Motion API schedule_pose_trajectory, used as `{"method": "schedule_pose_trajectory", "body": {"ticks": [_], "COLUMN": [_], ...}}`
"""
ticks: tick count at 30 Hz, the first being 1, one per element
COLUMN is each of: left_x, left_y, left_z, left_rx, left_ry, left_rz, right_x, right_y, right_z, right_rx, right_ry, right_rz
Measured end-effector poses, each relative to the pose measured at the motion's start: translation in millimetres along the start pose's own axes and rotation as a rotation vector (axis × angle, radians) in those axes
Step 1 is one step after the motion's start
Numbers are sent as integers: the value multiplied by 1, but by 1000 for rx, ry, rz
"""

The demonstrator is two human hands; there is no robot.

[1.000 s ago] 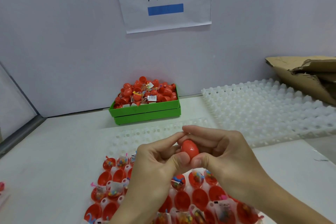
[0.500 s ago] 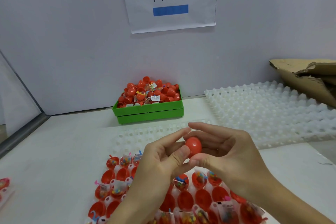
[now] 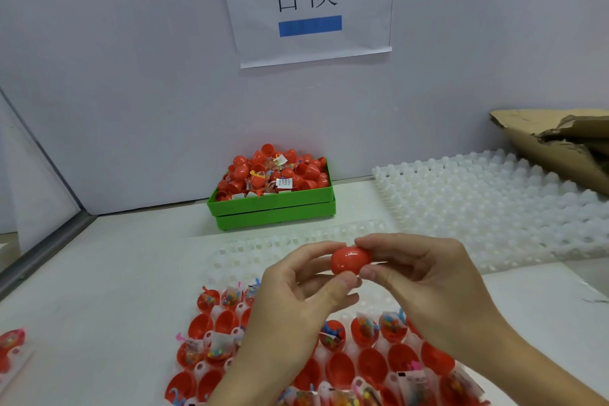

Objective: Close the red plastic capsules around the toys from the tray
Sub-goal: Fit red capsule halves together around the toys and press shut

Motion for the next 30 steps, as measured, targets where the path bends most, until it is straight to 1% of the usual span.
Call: {"method": "schedule_pose_trajectory", "body": {"ticks": [2,5,8,11,17,23,27,30], "left_x": [-1,-4,-3,1,5,1,-6,-2], "left_y": [4,8,10,10,15,18,17,20], "left_z": [1,3,4,4,6,5,4,5], "left_rx": [7,31,44,60,127,132,63,65], "left_ry": [35,81,116,107,89,57,44,8], "left_rz": [-166,-306,-396,-463,-578,-538,-450,-457], "right_x": [1,4,5,5,8,10,11,10], "right_y": [-1,-1,0,-1,-3,-5,-3,-1], "right_z": [1,0,0,0,2,3,2,3], "right_rx": [3,14,29,12,-7,12,88,138], "right_ry": [-21,-62,-88,-58,-21,-6,-34,-52], "right_rz": [30,69,85,114,89,16,-72,-137]}}
Point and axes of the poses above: each hand's wrist, its own z-axis away from the middle knuckle, its own x-axis out of the palm, y = z × x, the point moved 6 cm from there along -z, towards the middle knuckle, and after that the axes turned 15 degrees about -y, right-handed, at the moved point
